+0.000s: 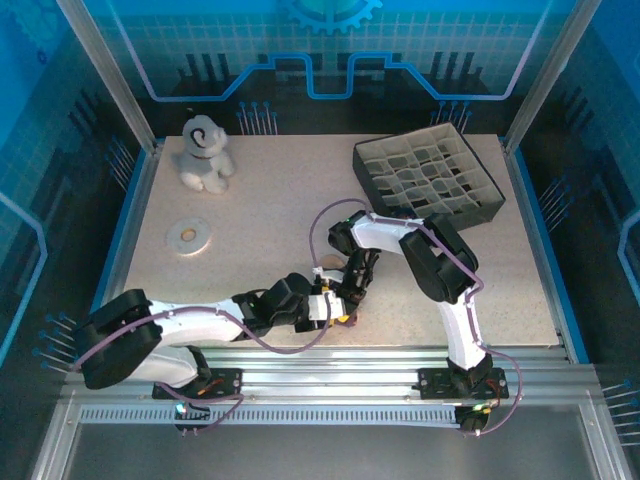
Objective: Roll the socks
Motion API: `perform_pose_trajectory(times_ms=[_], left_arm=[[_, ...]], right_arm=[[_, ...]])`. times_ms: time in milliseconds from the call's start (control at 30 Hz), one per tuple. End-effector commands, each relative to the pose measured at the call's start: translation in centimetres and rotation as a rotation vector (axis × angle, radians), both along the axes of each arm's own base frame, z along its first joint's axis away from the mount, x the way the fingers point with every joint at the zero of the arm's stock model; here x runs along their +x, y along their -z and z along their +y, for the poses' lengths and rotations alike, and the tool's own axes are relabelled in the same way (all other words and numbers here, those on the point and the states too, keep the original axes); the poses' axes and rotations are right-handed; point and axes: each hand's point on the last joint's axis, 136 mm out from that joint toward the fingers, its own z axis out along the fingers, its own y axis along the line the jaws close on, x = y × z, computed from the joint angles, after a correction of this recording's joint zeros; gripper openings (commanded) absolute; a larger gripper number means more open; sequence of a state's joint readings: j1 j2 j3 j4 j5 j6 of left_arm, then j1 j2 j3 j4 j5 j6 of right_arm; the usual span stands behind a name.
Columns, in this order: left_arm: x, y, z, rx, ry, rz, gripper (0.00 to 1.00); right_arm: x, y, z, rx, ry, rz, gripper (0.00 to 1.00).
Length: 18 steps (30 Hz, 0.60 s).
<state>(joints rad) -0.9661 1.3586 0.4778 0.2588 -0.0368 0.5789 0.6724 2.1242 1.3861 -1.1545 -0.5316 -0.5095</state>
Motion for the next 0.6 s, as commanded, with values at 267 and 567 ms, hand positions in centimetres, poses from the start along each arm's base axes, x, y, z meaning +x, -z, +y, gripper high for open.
perform_pose_trajectory(times_ms=[267,567], left_arm=[[-1.8,2.7,-0.9,0.007,0.085,0.087,0.53],[-2.3,4.0,-1.4,0.028,0.117,0.132,0.33]], right_arm=[[0.6,4.1,-3.9,-0.16,-0.064,-0.077,0.0],[0.8,3.9,-4.0,-0.155,-0.052,-0.08,0.0]])
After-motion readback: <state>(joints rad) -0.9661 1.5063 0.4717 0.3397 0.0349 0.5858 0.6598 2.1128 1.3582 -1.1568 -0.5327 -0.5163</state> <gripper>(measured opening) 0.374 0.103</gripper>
